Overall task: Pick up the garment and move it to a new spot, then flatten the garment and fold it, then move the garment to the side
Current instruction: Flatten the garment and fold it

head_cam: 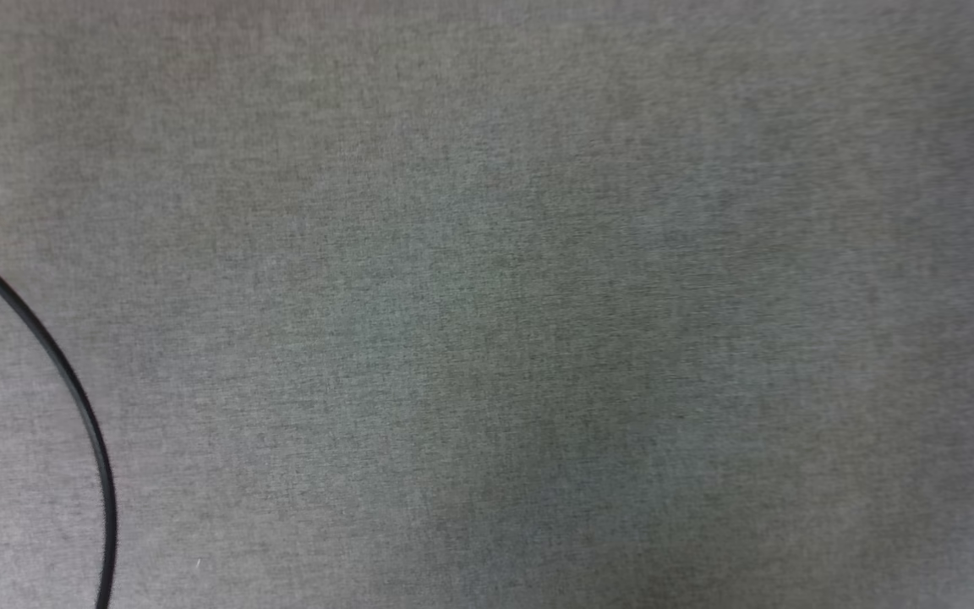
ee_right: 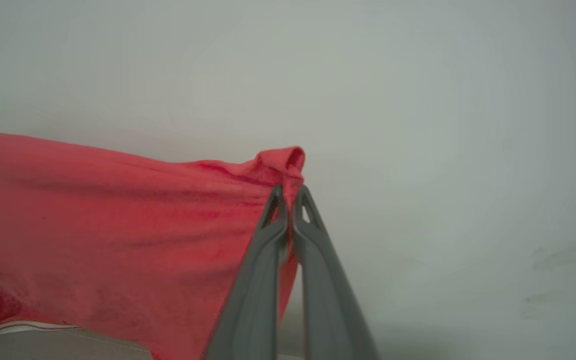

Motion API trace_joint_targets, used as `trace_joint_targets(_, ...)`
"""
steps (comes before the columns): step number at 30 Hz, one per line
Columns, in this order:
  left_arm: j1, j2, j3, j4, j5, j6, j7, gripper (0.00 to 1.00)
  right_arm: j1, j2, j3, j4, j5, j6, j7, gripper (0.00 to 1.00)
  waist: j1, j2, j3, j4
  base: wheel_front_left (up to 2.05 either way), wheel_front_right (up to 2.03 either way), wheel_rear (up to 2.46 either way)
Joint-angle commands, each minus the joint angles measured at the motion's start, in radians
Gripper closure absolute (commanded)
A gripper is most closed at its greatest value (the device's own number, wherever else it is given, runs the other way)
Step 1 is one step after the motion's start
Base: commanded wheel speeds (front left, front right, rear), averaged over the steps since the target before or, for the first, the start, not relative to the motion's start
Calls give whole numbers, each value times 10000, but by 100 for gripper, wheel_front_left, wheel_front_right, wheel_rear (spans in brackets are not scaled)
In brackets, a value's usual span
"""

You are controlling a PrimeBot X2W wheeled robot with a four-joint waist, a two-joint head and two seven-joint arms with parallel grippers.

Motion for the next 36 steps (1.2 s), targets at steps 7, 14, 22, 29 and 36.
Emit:
trace_joint_targets(7,1761,-19,-590,284,-525,-139,-250,100,1520,-348,932,428,857,-14,-220,100,-2,0,-90,175,0,0,0)
trace_joint_targets(14,5079,322,-978,-934,-1288,-134,-508,100,4593,-945,1740,-299,1980,-14,-381,100,-2,0,-1300,243,0,0,0)
trace_joint_targets(22,9652,287,24,-2939,-1370,425,-563,100,8668,-1157,1679,-1789,2701,-15,-265,100,-2,0,-2942,322,0,0,0)
trace_joint_targets(29,13351,-121,578,-4639,-1297,1138,-567,100,11833,-1057,1115,-3090,2868,-17,134,100,-2,0,-4221,481,0,0,0)
trace_joint_targets(36,16276,-259,1030,-6101,-1441,1977,-570,100,14684,-668,283,-4405,2783,-19,754,100,-2,0,-5234,617,0,0,0)
